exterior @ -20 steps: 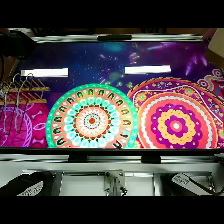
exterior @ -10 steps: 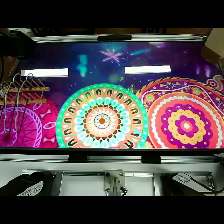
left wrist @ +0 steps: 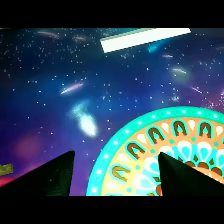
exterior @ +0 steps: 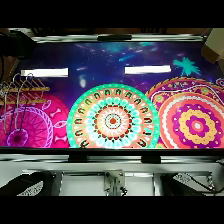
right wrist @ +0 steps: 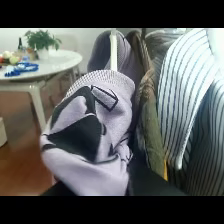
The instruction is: Fold the shirts.
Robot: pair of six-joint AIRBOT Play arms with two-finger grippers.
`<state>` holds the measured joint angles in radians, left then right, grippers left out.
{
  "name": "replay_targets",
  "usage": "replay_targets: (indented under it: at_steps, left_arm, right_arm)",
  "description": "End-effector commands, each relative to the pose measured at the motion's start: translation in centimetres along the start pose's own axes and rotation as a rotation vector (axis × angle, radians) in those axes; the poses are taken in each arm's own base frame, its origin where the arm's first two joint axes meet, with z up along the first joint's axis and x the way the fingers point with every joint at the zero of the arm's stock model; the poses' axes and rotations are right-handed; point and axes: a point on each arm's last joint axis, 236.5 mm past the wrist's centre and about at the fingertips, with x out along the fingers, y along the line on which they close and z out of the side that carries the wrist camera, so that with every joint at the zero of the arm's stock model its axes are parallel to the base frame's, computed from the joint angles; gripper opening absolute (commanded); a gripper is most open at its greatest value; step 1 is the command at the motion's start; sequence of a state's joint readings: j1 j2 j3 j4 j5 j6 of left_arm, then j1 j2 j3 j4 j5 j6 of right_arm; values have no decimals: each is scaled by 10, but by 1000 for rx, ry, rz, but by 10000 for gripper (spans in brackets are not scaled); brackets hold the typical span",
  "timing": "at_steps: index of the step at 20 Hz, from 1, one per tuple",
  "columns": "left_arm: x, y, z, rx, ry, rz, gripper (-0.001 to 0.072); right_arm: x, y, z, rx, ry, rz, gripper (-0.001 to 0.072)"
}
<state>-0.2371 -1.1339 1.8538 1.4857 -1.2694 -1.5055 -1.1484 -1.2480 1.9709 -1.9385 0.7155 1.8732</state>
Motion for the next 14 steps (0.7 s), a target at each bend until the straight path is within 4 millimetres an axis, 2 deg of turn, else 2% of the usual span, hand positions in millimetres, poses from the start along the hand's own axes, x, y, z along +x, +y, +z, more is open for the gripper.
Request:
replay_targets:
  at_steps: [1,5,7,10,11,12,14]
  left_arm:
    - [0,0,0,0,-1,1,592]
    - [0,0,0,1,-2,1,592]
    - [0,1,1,9,-2,5,592]
    - [0,1,1,32,-2,5,592]
    - [0,1,0,32,-2,5,593]
    - [0,1,1,32,-2,5,592]
    - [0,2,0,33,-1,8,592]
  right_arm:
    - [-12,3,7,22,1,24,421]
    - [-47,-6,37,42,-52,22,423]
    - [-64,-8,35,79,-15,29,409]
    - [-84,-8,3,124,152,38,420]
    - [-91,-3,-15,135,234,55,547]
    - [-98,5,-32,126,314,90,589]
    - [-113,28,-62,113,459,184,589]
